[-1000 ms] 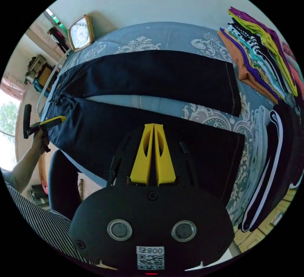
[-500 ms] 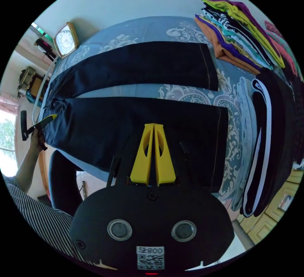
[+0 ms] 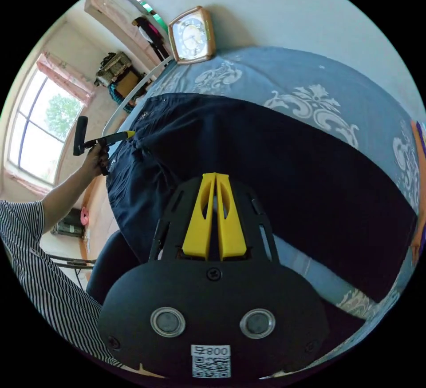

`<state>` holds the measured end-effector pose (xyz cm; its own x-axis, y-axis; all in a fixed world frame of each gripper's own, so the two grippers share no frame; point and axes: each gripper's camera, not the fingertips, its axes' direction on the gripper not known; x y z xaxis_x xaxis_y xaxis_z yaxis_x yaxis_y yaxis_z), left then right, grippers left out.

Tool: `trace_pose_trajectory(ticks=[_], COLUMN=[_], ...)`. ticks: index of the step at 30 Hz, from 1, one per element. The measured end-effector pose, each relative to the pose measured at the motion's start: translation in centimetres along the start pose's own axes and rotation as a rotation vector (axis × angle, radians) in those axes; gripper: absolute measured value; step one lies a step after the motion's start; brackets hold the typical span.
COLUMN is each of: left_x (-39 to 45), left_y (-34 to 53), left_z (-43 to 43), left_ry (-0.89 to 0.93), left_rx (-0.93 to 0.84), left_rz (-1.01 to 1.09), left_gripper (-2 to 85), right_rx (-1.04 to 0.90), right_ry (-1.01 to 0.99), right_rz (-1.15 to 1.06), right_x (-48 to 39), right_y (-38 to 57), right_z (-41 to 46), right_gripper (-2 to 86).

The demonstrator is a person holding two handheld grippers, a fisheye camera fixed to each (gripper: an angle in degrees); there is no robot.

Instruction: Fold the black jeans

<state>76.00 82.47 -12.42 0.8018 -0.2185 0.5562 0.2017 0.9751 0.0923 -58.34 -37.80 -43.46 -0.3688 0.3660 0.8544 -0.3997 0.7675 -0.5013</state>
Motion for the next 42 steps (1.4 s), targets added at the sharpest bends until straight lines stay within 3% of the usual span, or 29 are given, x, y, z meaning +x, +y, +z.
trace_pose_trajectory(ticks=[8, 19, 24, 32, 42], left_x=[-4.6, -8.8, -9.1, -7.0, -6.5], left_y=[-7.1, -18.6, -24.3, -32.5, -38.2], left_z=[0.8, 0.8, 1.4, 4.2, 6.1], left_ry=[-0.028, -0.160, -0.247, -0.430, -0.360], left_rx=[-0.038, -0.050, -0.110, -0.295, -0.416], left_rz=[0.026, 0.028, 0.090, 0.361, 0.491], left_gripper=[3.8, 8.0, 9.8, 10.8, 3.7], right_rx=[0.001, -0.048, -0.080, -0.195, -0.159], right_ry=[-0.037, 0.117, 0.184, 0.240, 0.215], right_rz=[-0.154, -0.307, -0.381, -0.414, -0.379], right_x=[-6.3, -13.8, -17.4, -20.3, -22.0], right_y=[-14.2, -30.6, -35.1, -40.5, -45.7], right_z=[8.7, 19.1, 23.3, 30.2, 32.5], right_gripper=[5.6, 9.6, 10.3, 10.2, 8.1])
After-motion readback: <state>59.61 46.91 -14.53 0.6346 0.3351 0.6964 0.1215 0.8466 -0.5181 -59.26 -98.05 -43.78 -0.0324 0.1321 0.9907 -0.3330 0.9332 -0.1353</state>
